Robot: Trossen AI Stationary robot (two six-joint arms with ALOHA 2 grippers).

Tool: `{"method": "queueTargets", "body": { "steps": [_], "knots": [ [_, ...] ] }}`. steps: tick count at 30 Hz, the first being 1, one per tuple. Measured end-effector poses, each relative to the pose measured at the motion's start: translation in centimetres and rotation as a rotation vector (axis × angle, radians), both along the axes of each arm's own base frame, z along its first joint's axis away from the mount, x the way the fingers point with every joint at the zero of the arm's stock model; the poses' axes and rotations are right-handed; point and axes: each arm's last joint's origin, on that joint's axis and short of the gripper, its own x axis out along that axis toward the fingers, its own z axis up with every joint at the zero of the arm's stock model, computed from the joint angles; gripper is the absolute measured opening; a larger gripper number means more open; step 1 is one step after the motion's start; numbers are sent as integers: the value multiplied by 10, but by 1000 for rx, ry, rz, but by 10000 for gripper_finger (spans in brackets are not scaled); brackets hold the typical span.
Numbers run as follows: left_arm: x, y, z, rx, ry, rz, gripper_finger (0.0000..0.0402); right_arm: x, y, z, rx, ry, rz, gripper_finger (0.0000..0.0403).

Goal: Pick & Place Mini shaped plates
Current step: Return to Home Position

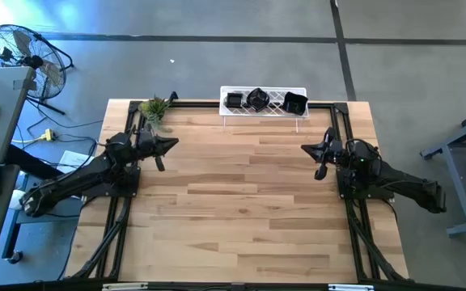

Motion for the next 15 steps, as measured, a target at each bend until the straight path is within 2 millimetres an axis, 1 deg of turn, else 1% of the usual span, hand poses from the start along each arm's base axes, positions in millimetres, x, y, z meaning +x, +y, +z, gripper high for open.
{"method": "queueTargets", "body": {
  "steps": [3,6,8,11,15],
  "knots": [
    [-6,-3,-4,-13,-12,30,12,-2,-1,1,-14,-13,-17,0],
    [-12,-5,-2,2,-50,77,12,-2,-3,0,-1,-6,-53,0],
    [-12,-5,2,24,-92,71,12,-3,-4,1,5,-11,-65,0],
    [-11,-5,-3,-17,-50,71,12,-4,-7,0,27,-12,-111,0],
    [-11,-6,-2,-22,-62,52,12,-5,-9,0,37,-14,-175,0]
  ]
}}
